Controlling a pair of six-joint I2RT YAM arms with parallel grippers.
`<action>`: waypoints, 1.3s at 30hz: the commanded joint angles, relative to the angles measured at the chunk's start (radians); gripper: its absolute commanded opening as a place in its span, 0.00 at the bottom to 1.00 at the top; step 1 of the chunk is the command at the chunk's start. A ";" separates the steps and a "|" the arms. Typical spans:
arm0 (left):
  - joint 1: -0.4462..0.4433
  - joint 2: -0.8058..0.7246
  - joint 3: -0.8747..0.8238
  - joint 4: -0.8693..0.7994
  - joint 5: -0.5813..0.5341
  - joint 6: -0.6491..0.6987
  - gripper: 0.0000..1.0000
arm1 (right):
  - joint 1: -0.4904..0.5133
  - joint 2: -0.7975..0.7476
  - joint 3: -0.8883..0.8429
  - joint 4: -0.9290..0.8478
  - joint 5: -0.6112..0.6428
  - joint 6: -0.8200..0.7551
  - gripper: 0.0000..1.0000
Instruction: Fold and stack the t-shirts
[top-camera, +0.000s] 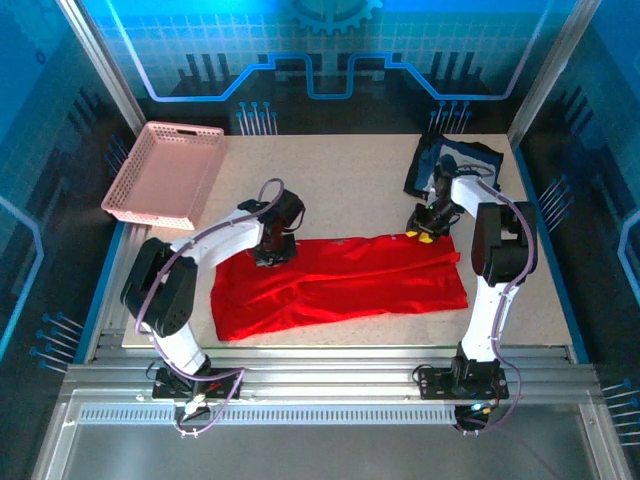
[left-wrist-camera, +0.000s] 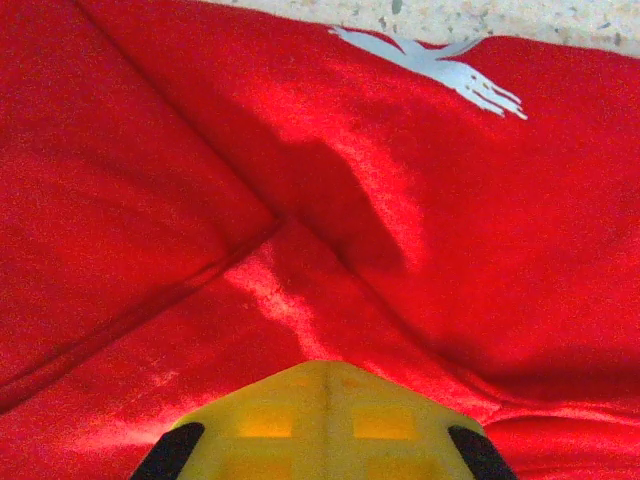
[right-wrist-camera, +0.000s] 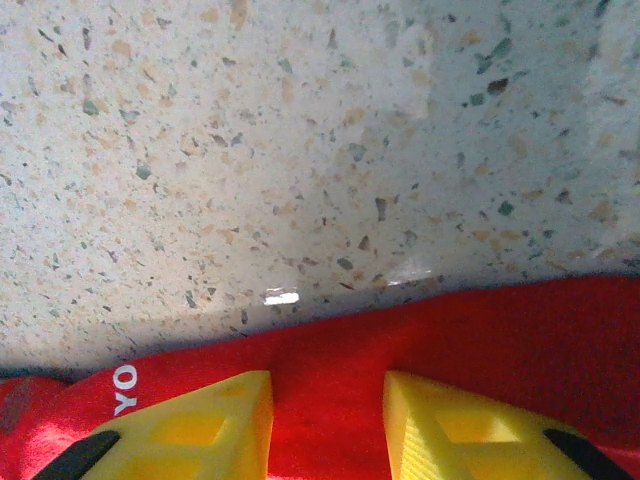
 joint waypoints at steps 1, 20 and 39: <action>-0.012 -0.033 -0.035 -0.036 -0.046 -0.043 0.03 | 0.009 0.026 0.012 -0.023 -0.025 -0.014 0.36; 0.062 0.105 0.008 0.057 -0.080 0.016 0.41 | 0.003 0.036 0.027 -0.031 -0.042 -0.036 0.38; 0.044 0.130 0.004 0.091 -0.006 0.036 0.33 | 0.002 0.059 0.049 -0.031 -0.056 -0.035 0.38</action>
